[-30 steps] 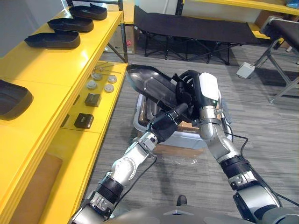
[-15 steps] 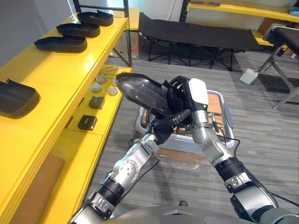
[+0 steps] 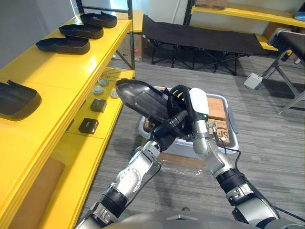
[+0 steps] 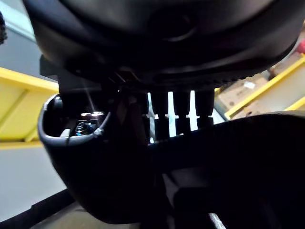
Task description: Walk over and take three plastic housings, then place them on the shelf
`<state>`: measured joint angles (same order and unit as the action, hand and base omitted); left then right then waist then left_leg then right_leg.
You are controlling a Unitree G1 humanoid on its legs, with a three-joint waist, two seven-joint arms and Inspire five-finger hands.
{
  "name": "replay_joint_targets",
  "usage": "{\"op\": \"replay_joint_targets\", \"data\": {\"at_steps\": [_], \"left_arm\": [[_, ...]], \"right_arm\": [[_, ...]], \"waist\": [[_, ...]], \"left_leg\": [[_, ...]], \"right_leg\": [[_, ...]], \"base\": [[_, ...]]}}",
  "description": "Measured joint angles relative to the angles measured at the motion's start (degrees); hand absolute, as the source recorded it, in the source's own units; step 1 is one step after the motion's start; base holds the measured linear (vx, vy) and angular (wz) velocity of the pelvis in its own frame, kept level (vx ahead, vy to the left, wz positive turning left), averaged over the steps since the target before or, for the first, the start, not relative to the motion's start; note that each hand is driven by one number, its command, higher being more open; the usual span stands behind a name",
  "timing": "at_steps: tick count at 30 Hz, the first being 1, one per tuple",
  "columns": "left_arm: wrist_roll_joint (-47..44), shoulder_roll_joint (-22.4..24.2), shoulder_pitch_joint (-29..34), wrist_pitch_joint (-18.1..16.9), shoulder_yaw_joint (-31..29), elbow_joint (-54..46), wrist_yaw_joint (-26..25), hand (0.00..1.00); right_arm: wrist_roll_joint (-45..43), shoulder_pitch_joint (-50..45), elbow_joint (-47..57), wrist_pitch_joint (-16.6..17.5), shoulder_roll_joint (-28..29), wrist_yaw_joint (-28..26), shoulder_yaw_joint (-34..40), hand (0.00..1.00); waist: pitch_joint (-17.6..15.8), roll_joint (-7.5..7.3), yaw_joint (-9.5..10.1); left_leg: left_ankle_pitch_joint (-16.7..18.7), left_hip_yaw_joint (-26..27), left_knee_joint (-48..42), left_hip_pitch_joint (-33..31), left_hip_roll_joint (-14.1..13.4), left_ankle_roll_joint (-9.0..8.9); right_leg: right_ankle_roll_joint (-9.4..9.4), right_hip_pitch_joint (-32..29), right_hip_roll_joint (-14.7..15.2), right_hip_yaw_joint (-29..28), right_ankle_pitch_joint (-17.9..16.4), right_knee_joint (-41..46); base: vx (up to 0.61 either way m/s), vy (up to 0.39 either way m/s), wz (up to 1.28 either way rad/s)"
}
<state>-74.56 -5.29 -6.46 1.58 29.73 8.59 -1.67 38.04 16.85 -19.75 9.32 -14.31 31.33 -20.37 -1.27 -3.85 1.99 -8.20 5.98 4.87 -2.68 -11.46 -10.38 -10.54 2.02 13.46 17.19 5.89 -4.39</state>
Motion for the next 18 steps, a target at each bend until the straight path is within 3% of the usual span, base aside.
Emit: {"op": "replay_joint_targets", "data": {"at_steps": [5, 6, 13, 18], "left_arm": [[-4.35, 0.01, 0.35, -0.14, -2.34, 0.01, -0.06, 1.00], [-4.50, 0.02, 0.44, -0.25, -3.39, 0.01, -0.07, 0.00], [-4.10, 0.02, 0.67, -0.68, -6.56, 0.01, -1.16, 0.00], [-2.70, 0.01, 0.95, -0.23, -7.76, 1.09, -3.17, 0.00]], "right_arm": [[0.00, -0.79, 0.00, 0.24, 0.53, 1.78, 0.43, 0.00], [0.00, -0.84, 0.00, 0.72, 0.56, 1.96, 0.43, 0.00], [-0.01, -2.38, 0.48, 2.31, 0.73, 3.43, 0.50, 0.00], [2.25, -3.29, 5.07, 6.03, 0.67, 3.82, -0.43, 0.00]], "waist": [[0.00, 0.00, -0.22], [0.01, -0.01, -0.31], [0.15, -0.27, -0.05], [0.19, -0.45, -0.60]], "left_leg": [[0.02, 0.03, 0.01, 0.08, -0.01, -0.01], [0.02, 0.03, 0.01, 0.11, -0.02, 0.00], [0.02, 0.05, 0.00, 0.11, -0.01, 0.00], [0.02, 0.10, 0.00, 0.11, -0.02, 0.00]], "right_leg": [[0.00, 0.04, 0.00, -0.01, -0.01, 0.00], [0.00, 0.06, 0.00, -0.01, -0.02, 0.00], [0.01, 0.11, 0.00, 0.02, -0.03, 0.00], [0.01, 0.08, 0.00, 0.01, -0.03, 0.00]], "base": [[0.00, 0.000, 0.00], [0.00, 0.000, 0.00], [0.00, 0.000, 0.00], [0.00, 0.000, 0.00]]}}
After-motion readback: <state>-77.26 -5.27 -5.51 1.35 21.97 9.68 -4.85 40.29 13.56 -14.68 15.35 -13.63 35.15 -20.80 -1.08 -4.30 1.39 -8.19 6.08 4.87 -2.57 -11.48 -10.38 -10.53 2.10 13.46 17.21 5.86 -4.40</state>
